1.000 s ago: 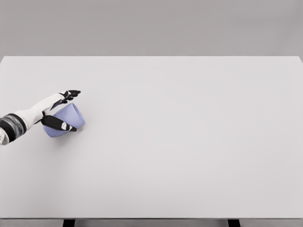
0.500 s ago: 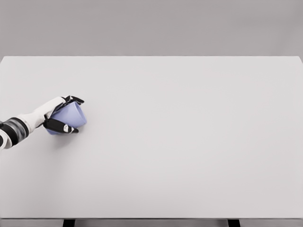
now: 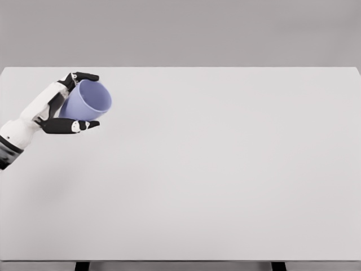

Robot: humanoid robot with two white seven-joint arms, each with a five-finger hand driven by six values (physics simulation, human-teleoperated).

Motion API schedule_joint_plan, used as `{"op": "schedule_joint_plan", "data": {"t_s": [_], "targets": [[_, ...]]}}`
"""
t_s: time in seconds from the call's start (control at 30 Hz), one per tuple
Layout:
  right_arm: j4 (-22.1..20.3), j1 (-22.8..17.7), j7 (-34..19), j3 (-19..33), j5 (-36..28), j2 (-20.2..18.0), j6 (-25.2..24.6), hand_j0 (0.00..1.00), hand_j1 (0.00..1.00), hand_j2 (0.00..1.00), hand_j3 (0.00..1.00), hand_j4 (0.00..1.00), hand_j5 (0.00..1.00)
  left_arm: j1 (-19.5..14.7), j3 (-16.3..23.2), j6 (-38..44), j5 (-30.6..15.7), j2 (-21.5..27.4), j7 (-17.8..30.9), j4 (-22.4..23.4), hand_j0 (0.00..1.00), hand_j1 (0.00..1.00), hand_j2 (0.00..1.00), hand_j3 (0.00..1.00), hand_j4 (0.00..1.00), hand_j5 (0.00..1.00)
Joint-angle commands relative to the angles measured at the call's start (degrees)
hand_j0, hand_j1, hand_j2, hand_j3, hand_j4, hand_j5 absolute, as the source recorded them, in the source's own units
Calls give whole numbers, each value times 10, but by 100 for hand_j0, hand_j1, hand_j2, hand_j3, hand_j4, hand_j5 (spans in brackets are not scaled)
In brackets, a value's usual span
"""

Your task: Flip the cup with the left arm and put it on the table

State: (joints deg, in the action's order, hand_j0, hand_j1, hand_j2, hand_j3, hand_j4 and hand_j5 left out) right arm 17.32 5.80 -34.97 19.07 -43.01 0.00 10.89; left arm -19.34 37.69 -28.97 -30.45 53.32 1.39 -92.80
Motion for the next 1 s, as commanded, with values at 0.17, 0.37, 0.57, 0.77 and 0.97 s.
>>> {"op": "schedule_joint_plan", "data": {"t_s": [0.17,0.37,0.57,0.77,0.97], "targets": [[0,0,0,0,0,0,0,100,100,100,100,100,100,0,-2,-60,-22,-94,1,96,56,56,56,56,56,56],[0,0,0,0,0,0,0,100,100,100,100,100,100,16,-18,-60,-23,-128,0,89,55,55,55,55,55,55],[0,0,0,0,0,0,0,100,100,100,100,100,100,80,-124,-60,-35,-171,5,36,56,56,56,56,56,56],[0,0,0,0,0,0,0,100,100,100,100,100,100,86,-130,-60,-50,-188,4,46,57,57,57,57,57,57],[0,0,0,0,0,0,0,100,100,100,100,100,100,90,-133,-60,-50,-197,2,41,81,81,81,81,81,81]]}}
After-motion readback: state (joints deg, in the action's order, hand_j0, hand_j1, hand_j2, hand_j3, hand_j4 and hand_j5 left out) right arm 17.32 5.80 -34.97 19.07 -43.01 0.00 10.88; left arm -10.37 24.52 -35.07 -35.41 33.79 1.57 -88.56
